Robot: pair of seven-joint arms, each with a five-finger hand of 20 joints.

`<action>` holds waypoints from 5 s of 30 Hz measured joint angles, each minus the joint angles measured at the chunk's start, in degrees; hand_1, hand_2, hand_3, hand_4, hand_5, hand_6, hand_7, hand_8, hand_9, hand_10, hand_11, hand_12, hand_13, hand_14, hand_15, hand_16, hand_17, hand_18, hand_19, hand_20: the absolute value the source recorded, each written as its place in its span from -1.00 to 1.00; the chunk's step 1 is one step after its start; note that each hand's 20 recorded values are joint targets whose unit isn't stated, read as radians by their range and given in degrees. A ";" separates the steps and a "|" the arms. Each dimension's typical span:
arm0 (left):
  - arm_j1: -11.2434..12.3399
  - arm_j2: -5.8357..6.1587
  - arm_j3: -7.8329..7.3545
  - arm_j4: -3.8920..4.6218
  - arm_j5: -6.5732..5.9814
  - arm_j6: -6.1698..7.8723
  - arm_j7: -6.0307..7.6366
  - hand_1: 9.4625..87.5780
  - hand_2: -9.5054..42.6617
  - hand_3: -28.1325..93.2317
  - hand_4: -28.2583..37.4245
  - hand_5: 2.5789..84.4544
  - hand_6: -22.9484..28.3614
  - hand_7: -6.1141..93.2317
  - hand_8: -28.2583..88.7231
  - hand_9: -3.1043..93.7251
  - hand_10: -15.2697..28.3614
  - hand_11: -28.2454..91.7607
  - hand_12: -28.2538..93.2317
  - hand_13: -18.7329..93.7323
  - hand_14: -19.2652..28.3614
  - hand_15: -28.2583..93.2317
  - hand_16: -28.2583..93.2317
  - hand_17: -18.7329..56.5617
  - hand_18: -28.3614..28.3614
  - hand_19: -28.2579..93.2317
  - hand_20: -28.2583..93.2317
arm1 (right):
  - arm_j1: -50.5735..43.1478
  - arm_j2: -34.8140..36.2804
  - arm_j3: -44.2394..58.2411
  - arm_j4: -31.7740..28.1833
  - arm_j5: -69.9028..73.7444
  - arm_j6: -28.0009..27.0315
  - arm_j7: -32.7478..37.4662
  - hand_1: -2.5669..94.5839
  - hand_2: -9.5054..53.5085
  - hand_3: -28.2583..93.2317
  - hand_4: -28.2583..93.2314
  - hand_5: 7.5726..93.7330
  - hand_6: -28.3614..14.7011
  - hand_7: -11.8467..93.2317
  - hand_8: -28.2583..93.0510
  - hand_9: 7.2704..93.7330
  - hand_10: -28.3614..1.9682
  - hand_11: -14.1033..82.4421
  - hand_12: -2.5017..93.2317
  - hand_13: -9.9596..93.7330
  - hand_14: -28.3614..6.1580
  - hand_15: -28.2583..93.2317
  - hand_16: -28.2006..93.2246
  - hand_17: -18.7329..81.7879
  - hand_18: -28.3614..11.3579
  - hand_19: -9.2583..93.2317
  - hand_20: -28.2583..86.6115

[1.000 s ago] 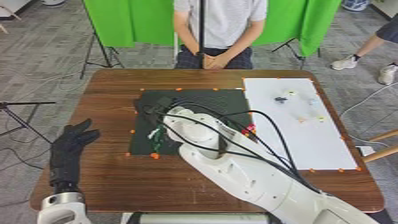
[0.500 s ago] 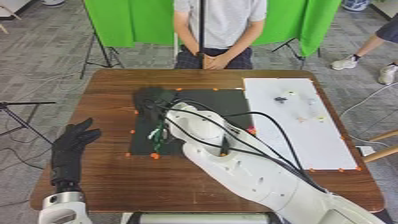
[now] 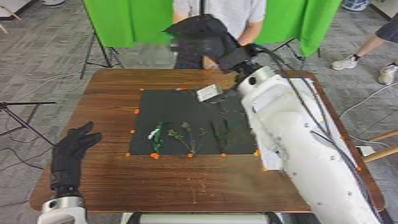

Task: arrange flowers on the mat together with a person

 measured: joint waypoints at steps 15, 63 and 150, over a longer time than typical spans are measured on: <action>0.02 -0.58 0.47 -0.48 0.88 -2.05 -1.17 -0.81 -0.18 0.52 -1.00 0.16 0.05 -0.60 -0.63 0.17 0.43 -0.17 -0.33 0.07 0.61 -0.15 -0.57 -0.23 0.46 -0.32 -0.23 | -30.61 1.70 31.58 -3.77 39.25 2.06 -23.55 -0.82 -0.63 0.66 -0.81 -0.24 0.27 -0.65 -0.65 -0.35 -0.12 -0.65 -0.72 -0.31 -0.25 -0.45 -0.31 -0.34 -0.40 -0.71 -0.11; 0.32 -1.29 0.66 -1.71 2.57 -3.92 -1.37 -0.78 -0.23 0.53 -1.00 0.17 0.05 -0.60 -0.63 0.17 0.43 -0.17 -0.32 0.07 0.60 -0.15 -0.57 -0.23 0.45 -0.33 -0.23 | -54.50 -10.54 35.77 -4.86 36.55 11.39 -27.96 -0.87 -1.00 0.67 -0.96 -0.18 0.31 -0.57 -0.69 -0.25 -0.05 -0.63 -0.71 -0.22 -0.12 -0.38 -0.34 -0.26 -0.31 -0.80 -0.05; 0.74 -1.47 0.55 -1.99 2.58 -3.64 -1.35 -0.77 -0.24 0.52 -1.00 0.17 0.05 -0.60 -0.63 0.17 0.43 -0.17 -0.32 0.07 0.60 -0.15 -0.57 -0.24 0.45 -0.33 -0.23 | -39.42 12.51 44.01 5.31 32.99 14.70 -19.29 -0.60 -1.00 0.49 -0.98 -0.05 0.12 -0.60 -0.66 0.01 -0.34 -0.57 -0.57 0.29 -0.33 -0.26 -0.20 0.03 -0.51 -0.05 0.04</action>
